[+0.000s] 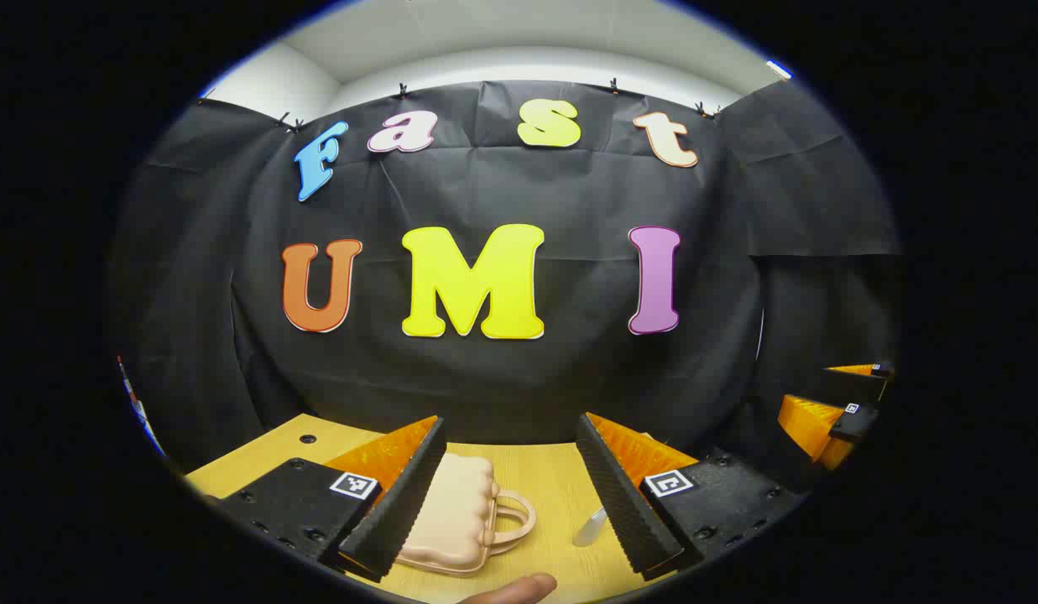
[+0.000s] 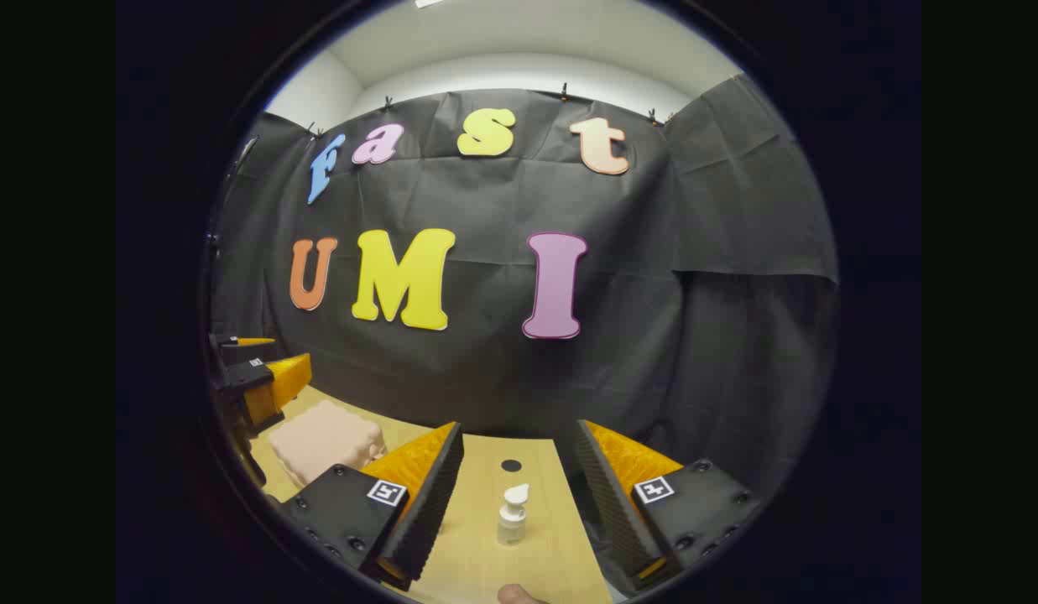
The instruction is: First open the suitcase, pack the skin care products into it, and then close the suitcase.
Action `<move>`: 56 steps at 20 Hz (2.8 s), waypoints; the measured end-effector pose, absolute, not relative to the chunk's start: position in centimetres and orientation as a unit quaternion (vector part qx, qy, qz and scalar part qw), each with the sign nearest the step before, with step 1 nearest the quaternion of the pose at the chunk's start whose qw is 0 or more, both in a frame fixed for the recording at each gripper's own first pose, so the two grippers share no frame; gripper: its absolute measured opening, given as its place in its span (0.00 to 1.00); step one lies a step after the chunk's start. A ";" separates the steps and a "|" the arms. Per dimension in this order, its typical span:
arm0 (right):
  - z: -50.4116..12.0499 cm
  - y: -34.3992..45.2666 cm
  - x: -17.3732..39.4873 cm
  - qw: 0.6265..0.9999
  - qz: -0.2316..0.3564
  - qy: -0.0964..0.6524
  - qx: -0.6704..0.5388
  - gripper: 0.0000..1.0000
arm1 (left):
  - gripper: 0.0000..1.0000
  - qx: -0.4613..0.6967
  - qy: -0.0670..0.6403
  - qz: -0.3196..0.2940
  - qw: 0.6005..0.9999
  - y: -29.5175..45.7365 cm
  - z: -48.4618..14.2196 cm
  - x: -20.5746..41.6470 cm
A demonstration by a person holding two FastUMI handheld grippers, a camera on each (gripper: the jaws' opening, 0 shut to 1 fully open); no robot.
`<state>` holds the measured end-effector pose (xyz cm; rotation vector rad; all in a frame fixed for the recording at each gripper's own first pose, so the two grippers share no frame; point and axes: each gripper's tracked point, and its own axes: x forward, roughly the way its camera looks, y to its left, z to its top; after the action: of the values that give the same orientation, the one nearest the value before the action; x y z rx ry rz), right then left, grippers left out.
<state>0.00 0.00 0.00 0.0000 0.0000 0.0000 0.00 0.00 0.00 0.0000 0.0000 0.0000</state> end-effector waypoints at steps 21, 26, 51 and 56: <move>0.2 1.2 1.1 1.000 0.017 0.000 -0.018 0.78 | 1.00 -0.012 0.008 0.004 1.000 0.4 -1.1 0.3; 0.0 0.7 0.7 0.999 0.016 -0.005 -0.029 0.80 | 1.00 -0.015 0.016 0.009 1.000 0.4 -2.0 0.3; -10.1 -9.9 0.3 0.993 -0.052 0.096 0.036 0.80 | 0.95 0.580 0.138 -0.039 0.802 1.3 -25.9 8.2; -12.7 -12.5 -1.0 0.991 -0.057 0.114 0.046 0.80 | 0.65 0.640 0.159 -0.004 0.752 2.7 -26.7 9.5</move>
<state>-1.03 -12.54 -12.65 0.0913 0.2294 -0.1137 9.51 2.72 -26.68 1.3976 0.3476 -0.0085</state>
